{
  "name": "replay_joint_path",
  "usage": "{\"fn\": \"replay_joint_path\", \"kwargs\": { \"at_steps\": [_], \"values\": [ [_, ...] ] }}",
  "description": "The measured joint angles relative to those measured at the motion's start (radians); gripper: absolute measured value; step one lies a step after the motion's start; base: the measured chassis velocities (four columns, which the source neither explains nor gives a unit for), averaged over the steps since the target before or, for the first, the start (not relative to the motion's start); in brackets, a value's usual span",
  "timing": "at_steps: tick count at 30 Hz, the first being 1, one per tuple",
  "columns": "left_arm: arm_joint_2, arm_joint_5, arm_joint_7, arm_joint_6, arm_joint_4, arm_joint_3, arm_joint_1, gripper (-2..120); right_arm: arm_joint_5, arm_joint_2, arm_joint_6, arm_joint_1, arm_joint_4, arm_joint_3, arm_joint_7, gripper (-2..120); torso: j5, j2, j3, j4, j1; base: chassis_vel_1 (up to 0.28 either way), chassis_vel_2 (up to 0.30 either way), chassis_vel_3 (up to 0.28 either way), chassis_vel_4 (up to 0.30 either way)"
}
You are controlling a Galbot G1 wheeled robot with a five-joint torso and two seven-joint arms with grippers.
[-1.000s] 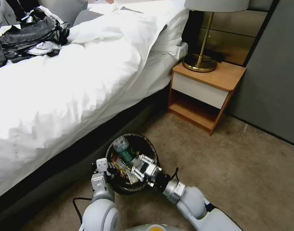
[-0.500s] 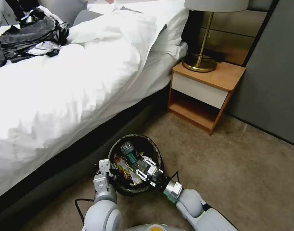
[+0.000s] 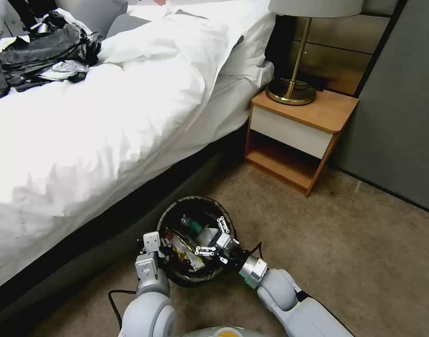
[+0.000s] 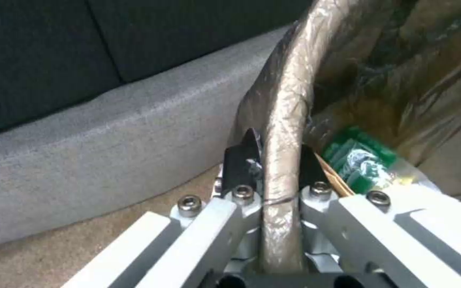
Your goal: Pick up the trash bin, then pick up the garbage from the floor and place it into the trash bin.
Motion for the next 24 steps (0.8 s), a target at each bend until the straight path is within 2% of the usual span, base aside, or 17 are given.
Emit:
{"fn": "replay_joint_path", "kwargs": {
  "at_steps": [8,11,12,14,16,18,19,22,24],
  "values": [
    [0.002,0.000,0.000,0.000,0.001,0.001,-0.001,0,-0.002,-0.014,-0.016,-0.016,0.107,-0.013,0.027,100,0.0000,0.000,0.000,0.0000,0.000,0.000,0.000,0.000,0.000],
    [0.008,0.000,0.000,0.000,0.001,-0.001,0.001,0,-0.005,-0.022,-0.032,-0.032,0.233,0.006,0.071,100,0.0000,0.000,0.000,0.0001,0.000,0.000,0.000,0.000,0.000],
    [0.008,0.000,0.000,0.000,0.001,-0.001,0.001,0,-0.005,-0.022,-0.032,-0.032,0.233,0.006,0.071,100,0.0000,0.000,0.000,0.0001,0.000,0.000,0.000,0.000,0.000],
    [0.013,0.000,0.000,0.000,0.000,-0.006,0.002,0,-0.006,-0.014,-0.061,-0.071,0.378,0.060,0.127,100,0.0000,0.000,0.000,0.0002,0.000,0.000,0.000,0.000,0.000],
    [0.015,0.000,0.000,0.000,-0.001,-0.007,0.003,0,-0.009,-0.006,-0.066,-0.093,0.425,0.085,0.150,100,-0.0002,0.000,0.000,0.0000,0.000,0.000,0.000,0.000,0.000],
    [0.018,0.000,0.000,0.007,-0.005,-0.012,0.008,0,-0.032,0.022,-0.071,-0.164,0.510,0.151,0.235,100,0.0000,0.000,0.000,0.0001,0.000,0.000,0.000,0.000,0.000],
    [0.018,0.000,0.000,0.007,-0.005,-0.012,0.008,0,-0.032,0.022,-0.071,-0.164,0.510,0.151,0.235,100,0.0000,0.000,0.000,0.0001,0.000,0.000,0.000,0.000,0.000],
    [0.025,-0.001,0.002,0.010,-0.007,-0.019,0.015,0,-0.067,0.054,-0.062,-0.296,0.545,0.263,0.308,100,0.0000,0.000,0.000,-0.0003,0.000,0.000,0.000,0.000,0.000],
    [0.027,-0.001,0.002,0.010,-0.009,-0.020,0.017,0,-0.072,0.061,-0.047,-0.333,0.540,0.291,0.330,100,-0.0001,0.000,0.000,-0.0003,0.000,0.000,0.000,0.000,0.000]
  ]
}}
